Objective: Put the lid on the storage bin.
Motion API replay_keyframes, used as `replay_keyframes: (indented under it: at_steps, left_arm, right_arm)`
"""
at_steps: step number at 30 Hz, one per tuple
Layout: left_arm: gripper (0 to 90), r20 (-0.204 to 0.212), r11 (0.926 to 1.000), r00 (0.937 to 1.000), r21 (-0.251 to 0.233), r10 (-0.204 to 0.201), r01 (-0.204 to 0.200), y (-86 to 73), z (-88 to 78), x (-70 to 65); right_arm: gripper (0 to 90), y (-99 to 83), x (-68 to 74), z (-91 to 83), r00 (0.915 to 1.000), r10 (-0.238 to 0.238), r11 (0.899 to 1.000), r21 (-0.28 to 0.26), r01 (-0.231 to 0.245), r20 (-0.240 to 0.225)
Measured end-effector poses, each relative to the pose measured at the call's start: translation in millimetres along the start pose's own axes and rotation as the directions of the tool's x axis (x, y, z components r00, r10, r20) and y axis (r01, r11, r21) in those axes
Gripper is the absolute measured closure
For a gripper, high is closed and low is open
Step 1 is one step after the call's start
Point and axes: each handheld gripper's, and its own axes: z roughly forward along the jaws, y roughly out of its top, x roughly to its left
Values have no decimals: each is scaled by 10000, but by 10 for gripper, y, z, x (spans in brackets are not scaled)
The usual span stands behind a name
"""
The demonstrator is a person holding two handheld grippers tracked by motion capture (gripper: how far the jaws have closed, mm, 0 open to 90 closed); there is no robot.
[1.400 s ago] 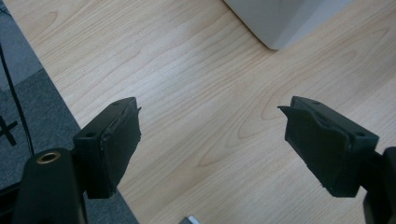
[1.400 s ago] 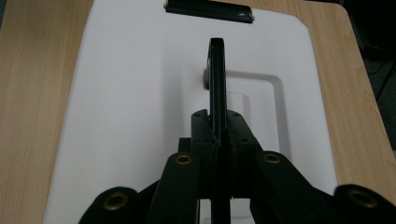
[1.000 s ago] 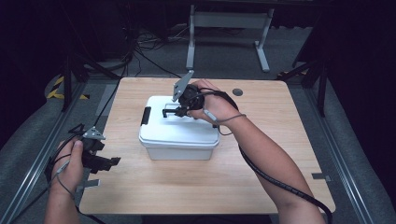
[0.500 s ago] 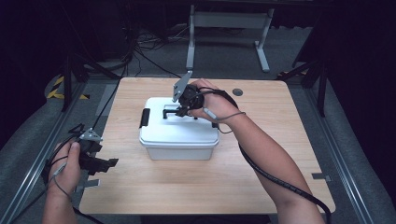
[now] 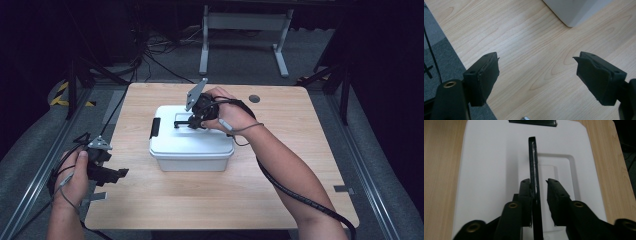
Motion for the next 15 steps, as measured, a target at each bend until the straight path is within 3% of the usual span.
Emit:
replay_keyframes:
  at_steps: [4, 6, 15]
  left_arm:
    - [187, 15, 10000, 10000, 40, -20, 20, -2, 6, -1]
    - [187, 5, 10000, 10000, 42, -5, 5, -4, 4, -1]
    - [187, -8, 10000, 10000, 58, -70, 71, -19, 0, -14]
  right_arm:
    - [635, -4, 11, -53, 9992, 395, 9988, -296, -395, -26]
    - [575, -2, 30, -113, 9979, 641, 9949, -775, -645, -73]
    - [550, -25, 94, -349, 9931, 1167, 9825, -1449, -1170, -104]
